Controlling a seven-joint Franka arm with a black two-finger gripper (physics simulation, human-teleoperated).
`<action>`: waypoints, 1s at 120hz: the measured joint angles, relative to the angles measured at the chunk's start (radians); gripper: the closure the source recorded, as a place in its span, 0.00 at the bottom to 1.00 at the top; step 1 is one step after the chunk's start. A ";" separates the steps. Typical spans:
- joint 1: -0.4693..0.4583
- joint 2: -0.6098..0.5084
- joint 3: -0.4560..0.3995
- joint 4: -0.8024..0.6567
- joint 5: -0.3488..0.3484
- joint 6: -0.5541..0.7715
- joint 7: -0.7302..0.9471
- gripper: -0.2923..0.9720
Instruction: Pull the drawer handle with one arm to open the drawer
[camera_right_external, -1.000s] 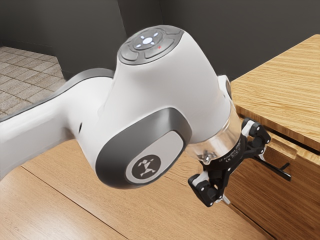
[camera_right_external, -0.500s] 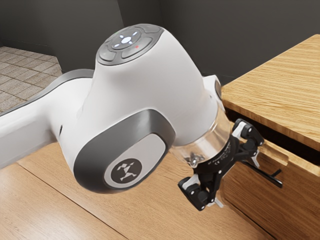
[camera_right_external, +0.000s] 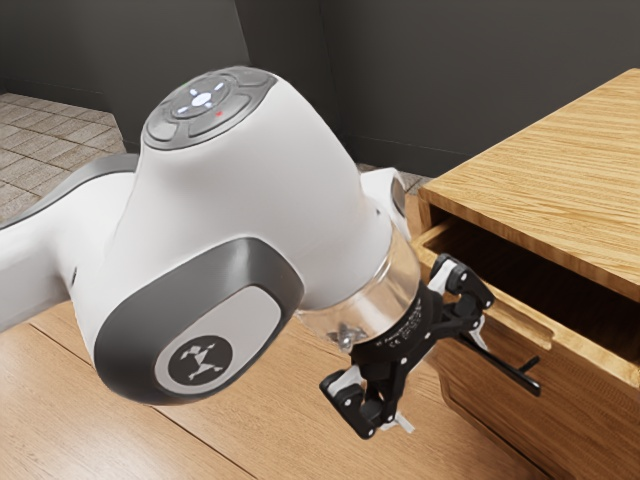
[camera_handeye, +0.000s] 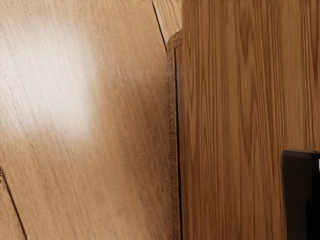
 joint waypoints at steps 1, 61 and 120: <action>-0.001 -0.001 0.001 -0.001 0.000 0.000 0.000 0.23; -0.132 -0.080 0.126 -0.099 0.003 0.000 -0.005 0.23; -0.319 -0.161 0.276 -0.198 0.075 0.006 -0.010 0.24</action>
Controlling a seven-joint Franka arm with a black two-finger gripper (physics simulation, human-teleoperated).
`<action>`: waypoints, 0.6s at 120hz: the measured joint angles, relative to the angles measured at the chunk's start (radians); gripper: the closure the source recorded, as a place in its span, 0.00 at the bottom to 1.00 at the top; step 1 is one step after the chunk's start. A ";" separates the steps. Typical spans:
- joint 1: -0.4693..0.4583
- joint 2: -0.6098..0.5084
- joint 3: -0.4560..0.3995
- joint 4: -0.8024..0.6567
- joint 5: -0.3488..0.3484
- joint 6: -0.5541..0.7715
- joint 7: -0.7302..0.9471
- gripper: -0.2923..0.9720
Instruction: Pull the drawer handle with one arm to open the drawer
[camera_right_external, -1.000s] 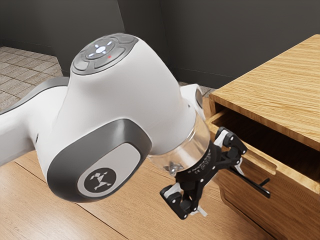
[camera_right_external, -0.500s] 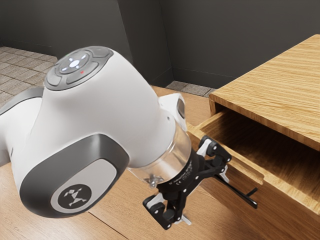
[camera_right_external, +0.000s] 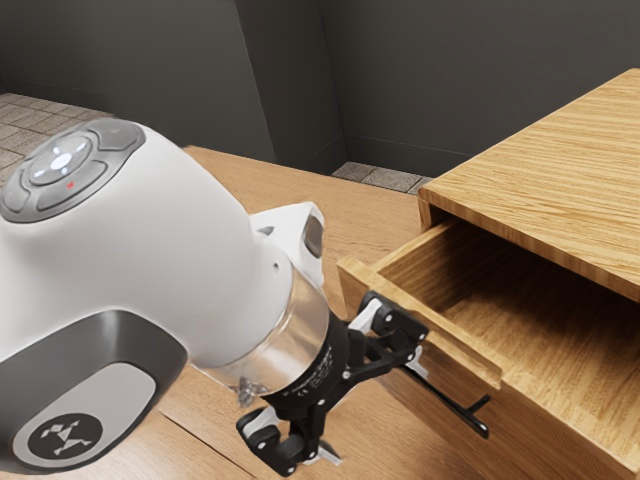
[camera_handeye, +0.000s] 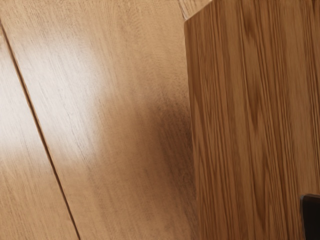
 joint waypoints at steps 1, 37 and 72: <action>-0.001 -0.001 0.001 -0.002 0.001 0.000 0.000 0.24; -0.055 -0.020 0.040 -0.029 0.053 0.005 -0.002 0.25; -0.068 -0.048 0.107 -0.079 0.034 0.000 -0.015 0.24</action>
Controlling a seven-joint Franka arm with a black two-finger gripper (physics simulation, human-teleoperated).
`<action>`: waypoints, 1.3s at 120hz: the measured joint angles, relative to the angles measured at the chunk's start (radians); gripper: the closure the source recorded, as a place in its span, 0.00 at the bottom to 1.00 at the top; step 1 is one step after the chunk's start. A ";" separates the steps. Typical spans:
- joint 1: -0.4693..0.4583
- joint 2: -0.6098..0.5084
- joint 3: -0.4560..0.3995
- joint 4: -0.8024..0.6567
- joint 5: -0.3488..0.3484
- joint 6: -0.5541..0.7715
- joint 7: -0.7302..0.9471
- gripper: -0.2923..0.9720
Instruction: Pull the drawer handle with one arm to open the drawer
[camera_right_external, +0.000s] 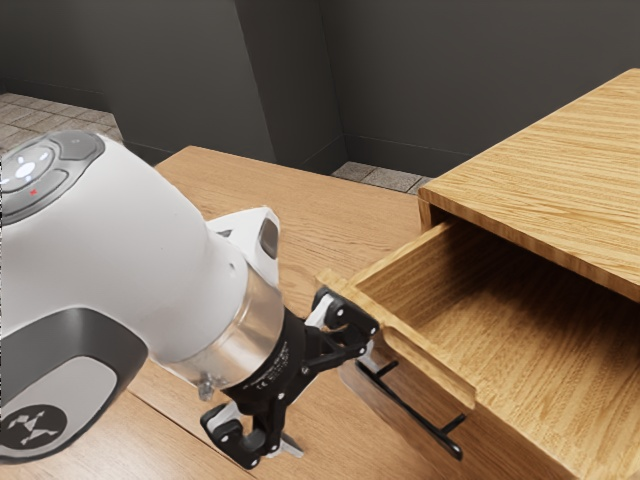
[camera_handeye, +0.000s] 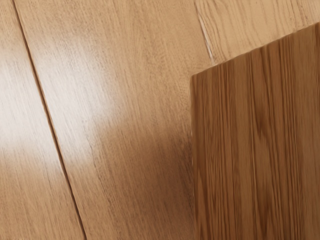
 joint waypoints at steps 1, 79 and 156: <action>0.000 0.000 0.000 -0.001 -0.001 0.000 -0.001 0.24; -0.132 -0.136 0.094 -0.095 0.054 -0.010 -0.053 0.23; -0.672 -0.240 -0.265 0.381 0.482 -0.206 -0.067 0.23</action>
